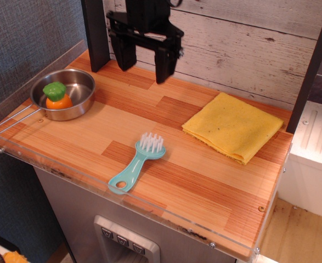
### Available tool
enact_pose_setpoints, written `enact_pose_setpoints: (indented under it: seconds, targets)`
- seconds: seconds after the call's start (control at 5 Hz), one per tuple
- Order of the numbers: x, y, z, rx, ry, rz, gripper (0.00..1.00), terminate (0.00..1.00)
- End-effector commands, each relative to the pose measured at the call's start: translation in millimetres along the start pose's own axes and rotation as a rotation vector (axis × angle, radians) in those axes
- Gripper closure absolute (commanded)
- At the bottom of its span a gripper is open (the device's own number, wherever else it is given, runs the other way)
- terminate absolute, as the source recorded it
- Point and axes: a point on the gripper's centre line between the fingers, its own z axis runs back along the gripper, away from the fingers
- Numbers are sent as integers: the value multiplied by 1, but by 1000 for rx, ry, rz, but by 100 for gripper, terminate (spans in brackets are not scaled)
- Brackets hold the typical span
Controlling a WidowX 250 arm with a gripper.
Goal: Move the towel to the back right table corner
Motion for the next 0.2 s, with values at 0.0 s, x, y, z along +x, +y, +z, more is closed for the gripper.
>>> enact_pose_setpoints:
  seconds: [0.0]
  targets:
    - [4, 3, 13, 5, -37, 6, 0, 100]
